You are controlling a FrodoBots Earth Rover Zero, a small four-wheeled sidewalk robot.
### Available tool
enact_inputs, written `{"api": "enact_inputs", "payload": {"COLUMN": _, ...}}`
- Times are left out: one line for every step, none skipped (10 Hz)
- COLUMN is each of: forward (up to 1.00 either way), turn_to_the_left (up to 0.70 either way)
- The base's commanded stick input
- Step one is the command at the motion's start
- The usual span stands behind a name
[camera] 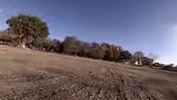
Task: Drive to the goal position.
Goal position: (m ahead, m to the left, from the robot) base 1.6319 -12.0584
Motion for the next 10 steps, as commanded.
{"api": "enact_inputs", "payload": {"forward": 0.50, "turn_to_the_left": 0.00}}
{"api": "enact_inputs", "payload": {"forward": 0.50, "turn_to_the_left": 0.00}}
{"api": "enact_inputs", "payload": {"forward": 0.50, "turn_to_the_left": 0.00}}
{"api": "enact_inputs", "payload": {"forward": 0.50, "turn_to_the_left": -0.06}}
{"api": "enact_inputs", "payload": {"forward": 0.50, "turn_to_the_left": -0.14}}
{"api": "enact_inputs", "payload": {"forward": 0.50, "turn_to_the_left": -0.31}}
{"api": "enact_inputs", "payload": {"forward": 0.50, "turn_to_the_left": -0.32}}
{"api": "enact_inputs", "payload": {"forward": 0.50, "turn_to_the_left": -0.25}}
{"api": "enact_inputs", "payload": {"forward": 0.50, "turn_to_the_left": -0.11}}
{"api": "enact_inputs", "payload": {"forward": 0.50, "turn_to_the_left": 0.00}}
